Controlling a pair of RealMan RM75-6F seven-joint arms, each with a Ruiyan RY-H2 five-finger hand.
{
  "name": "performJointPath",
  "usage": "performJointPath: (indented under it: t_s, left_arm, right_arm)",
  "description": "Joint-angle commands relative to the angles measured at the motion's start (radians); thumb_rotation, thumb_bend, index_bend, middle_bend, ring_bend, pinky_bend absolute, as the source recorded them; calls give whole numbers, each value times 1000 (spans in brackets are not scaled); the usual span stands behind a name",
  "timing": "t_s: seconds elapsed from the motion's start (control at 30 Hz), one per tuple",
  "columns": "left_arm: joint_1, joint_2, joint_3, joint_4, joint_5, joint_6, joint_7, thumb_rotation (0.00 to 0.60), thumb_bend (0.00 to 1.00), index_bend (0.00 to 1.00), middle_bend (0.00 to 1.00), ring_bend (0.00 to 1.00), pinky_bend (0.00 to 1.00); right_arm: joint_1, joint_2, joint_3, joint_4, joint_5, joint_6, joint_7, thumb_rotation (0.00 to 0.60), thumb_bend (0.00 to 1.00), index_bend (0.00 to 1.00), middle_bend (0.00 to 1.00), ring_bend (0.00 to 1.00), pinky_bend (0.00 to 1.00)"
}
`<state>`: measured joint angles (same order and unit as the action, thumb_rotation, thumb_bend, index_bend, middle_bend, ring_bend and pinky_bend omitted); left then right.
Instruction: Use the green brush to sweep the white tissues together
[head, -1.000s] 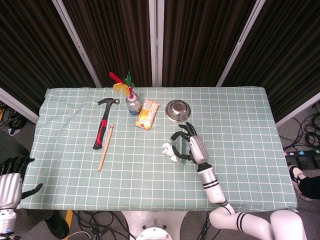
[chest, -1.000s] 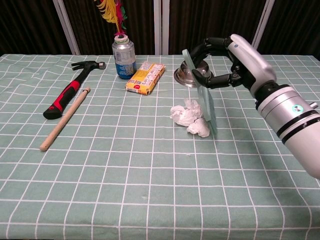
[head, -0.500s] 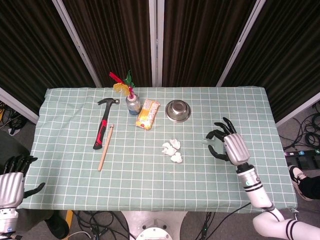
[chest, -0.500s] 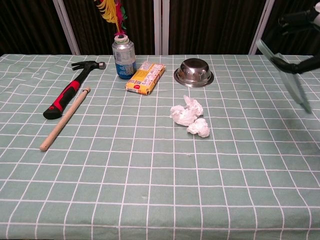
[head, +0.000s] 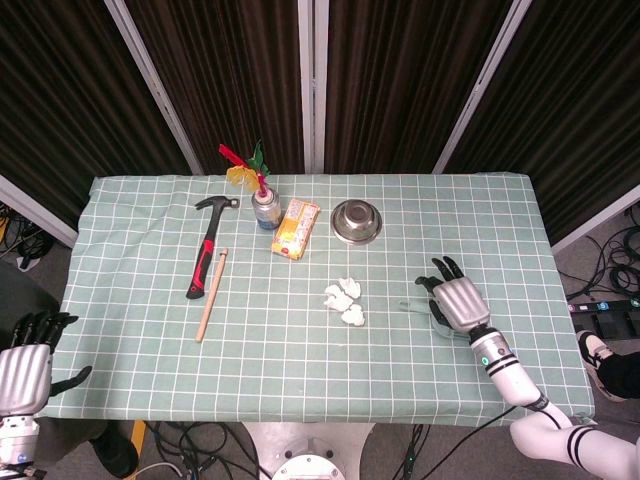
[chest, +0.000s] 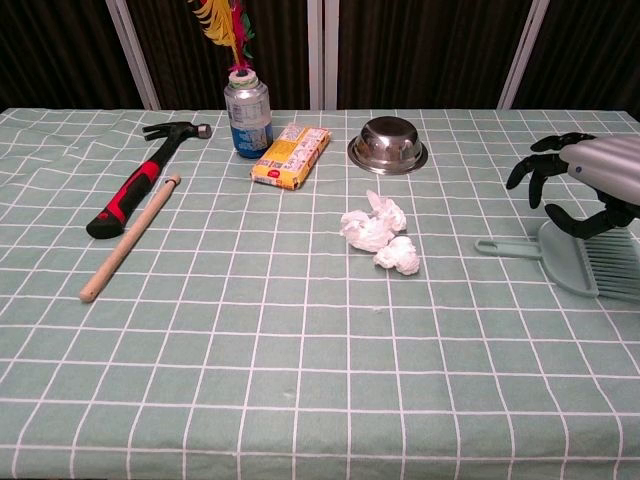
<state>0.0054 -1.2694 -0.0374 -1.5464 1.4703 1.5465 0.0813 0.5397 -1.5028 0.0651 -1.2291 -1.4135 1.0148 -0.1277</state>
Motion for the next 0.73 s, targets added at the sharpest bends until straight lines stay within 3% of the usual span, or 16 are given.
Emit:
performJointPath:
  t_s: [0.03,0.17,0.27,0.43,0.63,0.73]
  left_arm:
    - [-3,-1,0,2,-4,-8,0,600,111,230,194,112,99]
    - [-4,-1,-1,5,-3,-7,-1,600,111,230,194,112,99]
    - [-8,-2,-3,9,-1,-8,-1,600,111,230,194,112,100]
    - [-14,-8,-5,10,0,-13,14,600,111,230,194,112,100]
    - [-14,-11,-4,2,5,-6,23,600,111,230,194,112,100]
    - [-17,-13,-4,-1,4,-11,26,600,111,230,194,112,99]
  right_arm:
    - [-16,14,-4,-63,37,-1,-55,600,519,26,198,0,0]
    - [-83,94,-16,-178,-4,136,-67,600,514,2,145,0,0]
    - [-161,179,-20,-267,-45,288,-43,600,434,2,143,0,0]
    - [-305,288,-34,-346,-98,525,84,600,374,0,128,0,0]
    - [-438,345,-77,-343,-146,689,173,600,375,0,121,0,0]
    - [-467,357,-94,-345,-150,693,217,600,377,0,120,0,0]
